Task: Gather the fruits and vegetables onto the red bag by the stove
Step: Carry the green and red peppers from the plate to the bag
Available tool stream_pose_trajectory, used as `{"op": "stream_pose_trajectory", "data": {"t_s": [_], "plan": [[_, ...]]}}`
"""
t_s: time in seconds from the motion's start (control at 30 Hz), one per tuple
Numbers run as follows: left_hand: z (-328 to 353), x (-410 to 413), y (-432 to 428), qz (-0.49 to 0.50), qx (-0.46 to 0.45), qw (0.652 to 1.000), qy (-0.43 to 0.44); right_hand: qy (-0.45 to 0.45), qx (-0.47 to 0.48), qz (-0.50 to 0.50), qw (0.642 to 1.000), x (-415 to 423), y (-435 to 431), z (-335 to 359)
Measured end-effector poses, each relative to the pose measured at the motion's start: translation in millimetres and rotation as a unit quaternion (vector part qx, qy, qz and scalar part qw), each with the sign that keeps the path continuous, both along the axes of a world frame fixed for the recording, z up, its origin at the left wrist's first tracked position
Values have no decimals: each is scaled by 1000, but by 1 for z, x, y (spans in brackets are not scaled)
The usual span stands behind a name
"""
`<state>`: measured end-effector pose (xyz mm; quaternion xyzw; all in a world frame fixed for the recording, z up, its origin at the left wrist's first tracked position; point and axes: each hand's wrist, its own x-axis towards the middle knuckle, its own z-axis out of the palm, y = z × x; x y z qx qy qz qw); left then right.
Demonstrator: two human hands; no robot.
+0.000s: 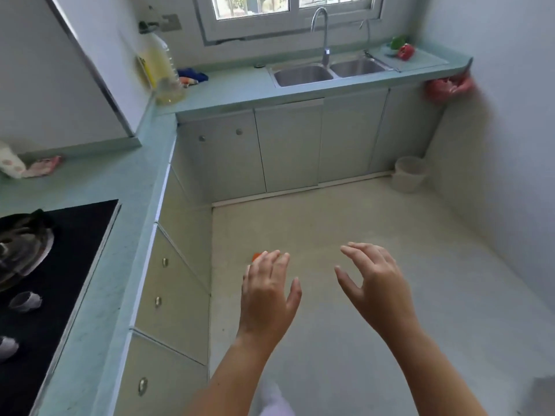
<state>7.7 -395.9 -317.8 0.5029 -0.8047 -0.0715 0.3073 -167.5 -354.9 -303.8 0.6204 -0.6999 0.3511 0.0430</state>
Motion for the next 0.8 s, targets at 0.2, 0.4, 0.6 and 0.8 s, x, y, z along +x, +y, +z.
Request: {"op": "stream_pose_trajectory", "data": {"t_s": [0.2, 0.4, 0.6, 0.8], "plan": [[-6, -39, -77, -37, -10, 999, 13, 3, 15, -42, 999, -38, -59, -3], [0, -69, -173, -65, -30, 997, 37, 19, 20, -66, 997, -61, -146, 6], [1, -92, -263, -85, -52, 993, 59, 22, 21, -98, 995, -80, -222, 14], [0, -131, -336, -140, -60, 985, 84, 22, -1, -128, 992, -113, -289, 18]]}}
